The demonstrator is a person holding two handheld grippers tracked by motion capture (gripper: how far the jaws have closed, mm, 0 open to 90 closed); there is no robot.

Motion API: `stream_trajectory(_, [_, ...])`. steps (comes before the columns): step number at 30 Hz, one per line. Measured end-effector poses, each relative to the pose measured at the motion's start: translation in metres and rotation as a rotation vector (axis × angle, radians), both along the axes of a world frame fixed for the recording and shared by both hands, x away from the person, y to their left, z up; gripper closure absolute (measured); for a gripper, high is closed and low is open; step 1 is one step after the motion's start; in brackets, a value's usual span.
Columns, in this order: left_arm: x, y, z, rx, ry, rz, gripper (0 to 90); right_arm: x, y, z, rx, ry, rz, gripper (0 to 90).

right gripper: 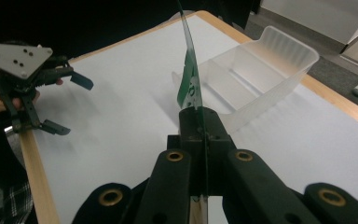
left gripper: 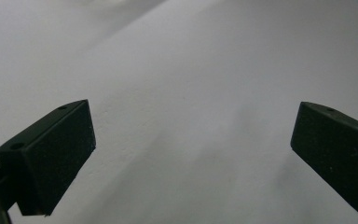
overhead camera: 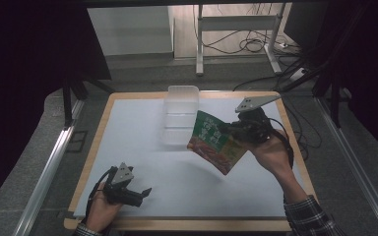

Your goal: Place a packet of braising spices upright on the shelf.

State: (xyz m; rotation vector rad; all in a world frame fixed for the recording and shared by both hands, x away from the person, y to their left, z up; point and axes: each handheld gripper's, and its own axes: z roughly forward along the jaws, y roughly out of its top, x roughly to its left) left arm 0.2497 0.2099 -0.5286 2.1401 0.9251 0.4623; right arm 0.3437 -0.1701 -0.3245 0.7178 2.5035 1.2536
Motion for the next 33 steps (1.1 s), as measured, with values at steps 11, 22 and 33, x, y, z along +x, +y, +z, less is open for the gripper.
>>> stream_trajectory(11, [0.0, -0.001, 0.0, 0.001, 0.004, -0.002, 0.0, 0.01, -0.005, 0.023, -0.011, -0.014, -0.021, 89.3])
stream_trajectory(22, [0.001, 0.004, 0.002, -0.058, 0.021, 0.017, 0.0, 0.031, -0.01, 0.047, -0.016, -0.049, -0.07, 89.3])
stream_trajectory(33, [0.001, 0.005, 0.002, -0.075, 0.031, 0.022, 0.0, 0.06, 0.003, 0.058, 0.009, -0.066, -0.071, 89.3])
